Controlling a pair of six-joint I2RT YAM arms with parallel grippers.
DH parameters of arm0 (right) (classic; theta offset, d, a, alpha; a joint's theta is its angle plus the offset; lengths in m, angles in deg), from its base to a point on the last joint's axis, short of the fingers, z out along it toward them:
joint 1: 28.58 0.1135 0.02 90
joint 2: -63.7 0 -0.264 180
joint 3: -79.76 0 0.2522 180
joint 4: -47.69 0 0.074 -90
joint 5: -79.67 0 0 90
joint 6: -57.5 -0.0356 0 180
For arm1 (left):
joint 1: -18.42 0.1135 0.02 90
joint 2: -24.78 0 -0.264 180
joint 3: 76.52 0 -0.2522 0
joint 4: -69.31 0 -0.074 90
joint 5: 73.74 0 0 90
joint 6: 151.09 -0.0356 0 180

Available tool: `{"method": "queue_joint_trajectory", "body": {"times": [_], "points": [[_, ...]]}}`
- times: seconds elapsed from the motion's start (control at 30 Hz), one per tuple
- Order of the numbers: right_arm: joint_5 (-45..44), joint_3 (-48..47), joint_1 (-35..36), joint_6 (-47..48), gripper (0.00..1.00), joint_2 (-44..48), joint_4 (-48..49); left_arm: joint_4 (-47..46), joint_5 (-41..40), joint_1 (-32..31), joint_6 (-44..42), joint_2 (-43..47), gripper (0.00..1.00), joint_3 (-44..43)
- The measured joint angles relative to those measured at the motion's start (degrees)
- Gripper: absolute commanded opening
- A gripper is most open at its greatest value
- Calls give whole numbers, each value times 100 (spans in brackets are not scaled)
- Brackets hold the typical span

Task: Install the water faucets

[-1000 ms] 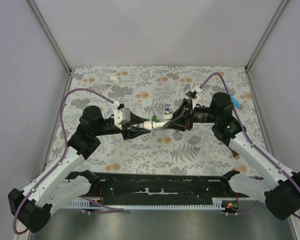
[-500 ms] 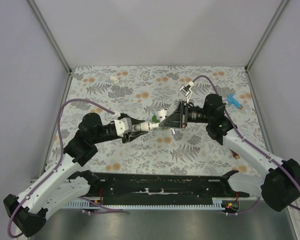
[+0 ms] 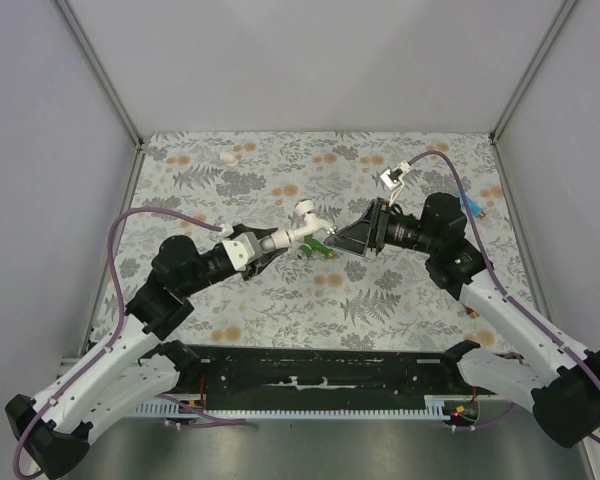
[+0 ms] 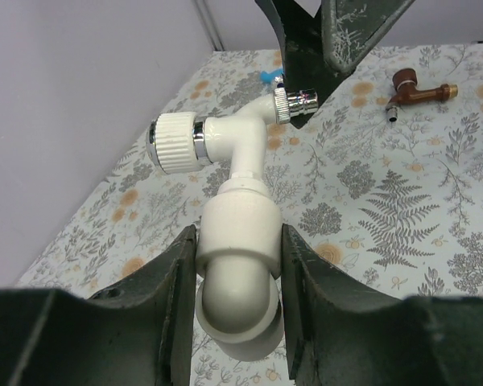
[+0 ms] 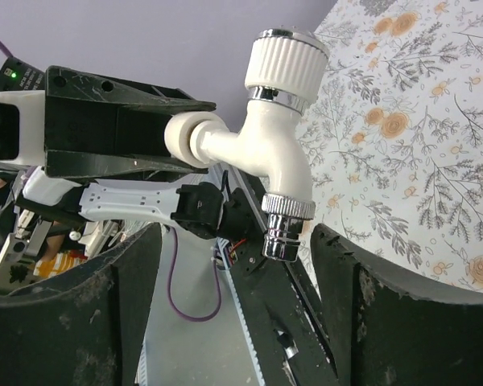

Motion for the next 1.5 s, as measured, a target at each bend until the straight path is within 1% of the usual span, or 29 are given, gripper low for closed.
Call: {"method": "queue_joint_trajectory", "body": {"times": [0.23,0.4,0.47,0.57,0.67,0.87,1.0,1.1,1.17,1.3,1.4,1.5], "points": [[109,164,0,-164,72,83,164,-223,-13,0,105,7,2,42],[181,157,0,-234,67,92,234,-114,-114,0,37,-22,2,42],[177,114,0,-170,63,94,186,-22,-120,0,-13,-44,2,37],[168,-81,-2,-31,62,94,63,164,-24,0,-55,-111,2,15],[146,-321,-13,157,66,94,24,280,201,0,-55,-238,2,-50],[-37,-555,-155,1106,74,-83,-74,243,778,0,170,-302,2,-81],[-63,-518,-243,1856,80,-109,-289,-39,887,0,494,-299,2,-81],[-92,-498,-243,2599,81,203,-636,-177,887,0,691,-304,2,-81],[-111,-498,-243,3130,82,573,-863,-278,890,0,837,-319,2,-81],[-61,-490,-243,4006,84,1209,-1034,-457,907,0,1099,-398,2,-81],[122,-367,-240,4516,84,1434,-1049,-616,964,0,1279,-457,2,-79],[402,-238,-243,4826,84,1432,-1067,-807,1110,0,1436,-472,2,-68]]}}
